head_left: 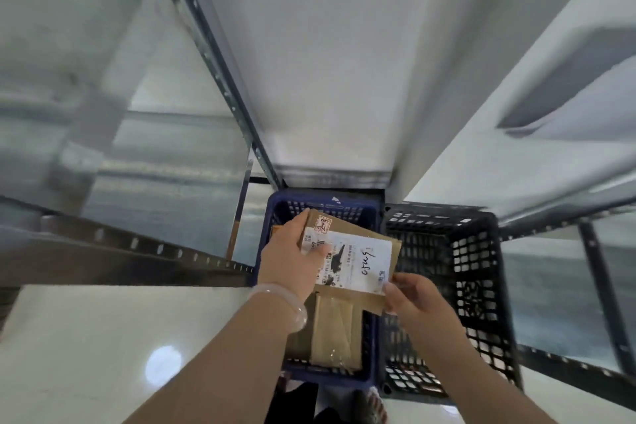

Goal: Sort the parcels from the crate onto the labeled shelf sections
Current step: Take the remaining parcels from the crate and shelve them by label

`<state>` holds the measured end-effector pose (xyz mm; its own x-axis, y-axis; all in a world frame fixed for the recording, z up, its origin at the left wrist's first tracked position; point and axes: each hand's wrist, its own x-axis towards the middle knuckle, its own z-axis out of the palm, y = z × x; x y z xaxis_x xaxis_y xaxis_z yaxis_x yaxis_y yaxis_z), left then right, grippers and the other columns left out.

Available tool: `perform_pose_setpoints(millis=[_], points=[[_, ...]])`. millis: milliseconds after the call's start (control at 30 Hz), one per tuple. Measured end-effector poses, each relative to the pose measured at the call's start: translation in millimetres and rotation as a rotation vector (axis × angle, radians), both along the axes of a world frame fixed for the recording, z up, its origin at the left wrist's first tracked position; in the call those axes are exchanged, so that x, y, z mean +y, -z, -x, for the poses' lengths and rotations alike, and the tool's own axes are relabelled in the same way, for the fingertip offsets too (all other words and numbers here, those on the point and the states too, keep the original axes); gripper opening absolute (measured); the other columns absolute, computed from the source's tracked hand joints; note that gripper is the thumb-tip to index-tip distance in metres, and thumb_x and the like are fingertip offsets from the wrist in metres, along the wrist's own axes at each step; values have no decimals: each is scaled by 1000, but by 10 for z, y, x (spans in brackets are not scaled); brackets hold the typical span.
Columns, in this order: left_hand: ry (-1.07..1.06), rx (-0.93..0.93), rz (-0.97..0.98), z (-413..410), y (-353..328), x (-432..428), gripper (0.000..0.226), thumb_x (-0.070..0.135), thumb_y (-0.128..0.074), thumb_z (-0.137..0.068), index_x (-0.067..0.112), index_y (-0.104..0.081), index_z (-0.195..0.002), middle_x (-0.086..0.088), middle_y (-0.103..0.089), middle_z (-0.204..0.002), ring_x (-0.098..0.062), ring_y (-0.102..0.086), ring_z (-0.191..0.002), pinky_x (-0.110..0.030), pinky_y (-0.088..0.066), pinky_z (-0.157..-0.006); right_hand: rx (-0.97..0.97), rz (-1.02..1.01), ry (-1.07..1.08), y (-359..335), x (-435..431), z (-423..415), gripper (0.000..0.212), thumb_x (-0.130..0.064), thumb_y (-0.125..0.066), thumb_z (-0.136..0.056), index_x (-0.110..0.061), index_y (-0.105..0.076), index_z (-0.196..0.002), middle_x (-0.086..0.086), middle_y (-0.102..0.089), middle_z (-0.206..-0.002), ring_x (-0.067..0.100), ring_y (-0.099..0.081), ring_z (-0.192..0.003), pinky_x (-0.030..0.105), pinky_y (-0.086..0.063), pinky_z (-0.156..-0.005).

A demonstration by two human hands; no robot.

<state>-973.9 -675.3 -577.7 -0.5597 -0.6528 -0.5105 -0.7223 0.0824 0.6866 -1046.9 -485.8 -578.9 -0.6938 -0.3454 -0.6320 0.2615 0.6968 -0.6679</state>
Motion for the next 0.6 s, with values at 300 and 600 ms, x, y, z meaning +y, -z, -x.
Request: perform_pose_setpoints(millis=[300,600], points=[[439,139,106,5,-2132,369,60,20,-68,-90,36,-45,-143,9,-62,-125,-5,-62,-100,-15,-52,-82,-53,182,-337,-2032,190,368,87,-49,-76,-76,-43,-27,-147,-12,-56,-131,9,-66,-102,31,-55,-89],[266,453,25,-2,-3275,886,91,48,-65,-87,40,-4,-154,6,-27,-158,-14,-41,-137,-37,-45,-106,204,488,251,-3155,559,-93,57,-37,-64,-90,-27,-37,-139,-5,-69,-104,10,-71,-83,26,-57,-66]])
